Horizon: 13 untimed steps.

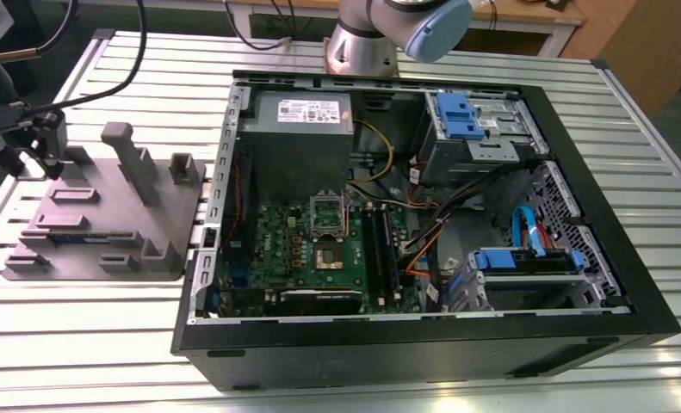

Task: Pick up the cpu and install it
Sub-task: 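Pick up the cpu and move it towards the insertion slot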

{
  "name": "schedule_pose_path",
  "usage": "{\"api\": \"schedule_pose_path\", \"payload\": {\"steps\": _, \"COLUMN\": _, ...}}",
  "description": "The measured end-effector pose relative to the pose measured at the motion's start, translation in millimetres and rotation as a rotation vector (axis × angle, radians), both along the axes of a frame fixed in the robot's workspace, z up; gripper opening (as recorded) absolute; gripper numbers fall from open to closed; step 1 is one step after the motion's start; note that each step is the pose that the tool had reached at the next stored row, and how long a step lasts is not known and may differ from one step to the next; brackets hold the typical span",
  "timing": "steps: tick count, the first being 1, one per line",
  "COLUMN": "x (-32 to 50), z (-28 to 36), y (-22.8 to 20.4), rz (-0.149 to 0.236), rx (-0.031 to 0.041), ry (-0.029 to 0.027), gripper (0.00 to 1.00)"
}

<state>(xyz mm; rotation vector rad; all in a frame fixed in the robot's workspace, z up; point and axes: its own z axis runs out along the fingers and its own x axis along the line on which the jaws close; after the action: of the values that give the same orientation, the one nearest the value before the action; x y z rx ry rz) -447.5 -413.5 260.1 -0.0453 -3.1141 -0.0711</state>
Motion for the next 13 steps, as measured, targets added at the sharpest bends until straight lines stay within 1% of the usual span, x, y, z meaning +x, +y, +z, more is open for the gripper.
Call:
{"api": "schedule_pose_path", "payload": {"steps": 9, "x": 0.0, "z": 5.4, "y": 0.0, "rz": 0.000, "rx": 0.0000, "ry": -0.0001, "gripper": 0.47}}
{"api": "schedule_pose_path", "payload": {"steps": 13, "x": 0.0, "z": 10.5, "y": 0.0, "rz": 0.000, "rx": 0.0000, "ry": 0.0000, "gripper": 0.47}}
